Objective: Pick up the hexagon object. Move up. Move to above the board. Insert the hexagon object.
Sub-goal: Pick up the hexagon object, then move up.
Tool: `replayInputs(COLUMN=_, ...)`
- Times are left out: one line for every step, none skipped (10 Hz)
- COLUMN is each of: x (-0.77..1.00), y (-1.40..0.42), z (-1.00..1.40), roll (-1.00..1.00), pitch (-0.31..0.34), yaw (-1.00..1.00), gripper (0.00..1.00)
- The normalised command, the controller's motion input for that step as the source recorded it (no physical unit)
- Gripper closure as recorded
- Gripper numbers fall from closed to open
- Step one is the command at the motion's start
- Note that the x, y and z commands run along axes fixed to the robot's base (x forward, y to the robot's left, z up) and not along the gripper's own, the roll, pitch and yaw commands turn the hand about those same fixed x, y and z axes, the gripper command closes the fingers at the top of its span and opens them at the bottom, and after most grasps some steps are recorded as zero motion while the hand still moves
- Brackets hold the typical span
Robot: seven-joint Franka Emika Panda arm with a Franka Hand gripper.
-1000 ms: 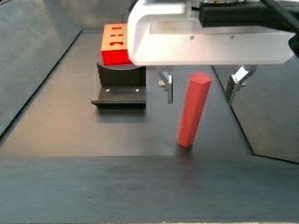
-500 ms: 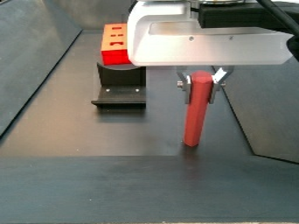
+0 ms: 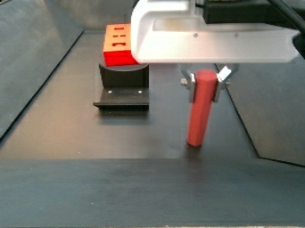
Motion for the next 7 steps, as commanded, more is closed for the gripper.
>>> replayInputs(x=0.0, y=0.0, z=0.0, roll=0.0, pitch=0.0, yaw=0.0, gripper=1.0)
replayInputs(x=0.0, y=0.0, z=0.0, roll=0.0, pitch=0.0, yaw=0.0, gripper=1.0)
replayInputs(x=0.0, y=0.0, z=0.0, roll=0.0, pitch=0.0, yaw=0.0, gripper=1.0)
replayInputs(x=0.0, y=0.0, z=0.83, roll=0.0, pitch=0.0, yaw=0.0, gripper=1.0)
replayInputs(x=-0.01, y=-0.02, z=0.81, roll=0.0, pitch=0.011, yaw=0.06, gripper=1.0)
replayInputs(x=-0.02, y=-0.02, z=0.66, roll=0.01, pitch=0.03, yaw=0.05, gripper=1.0)
replayInputs(x=-0.01, y=-0.01, z=0.51, roll=0.03, pitch=0.043, yaw=0.04, gripper=1.0)
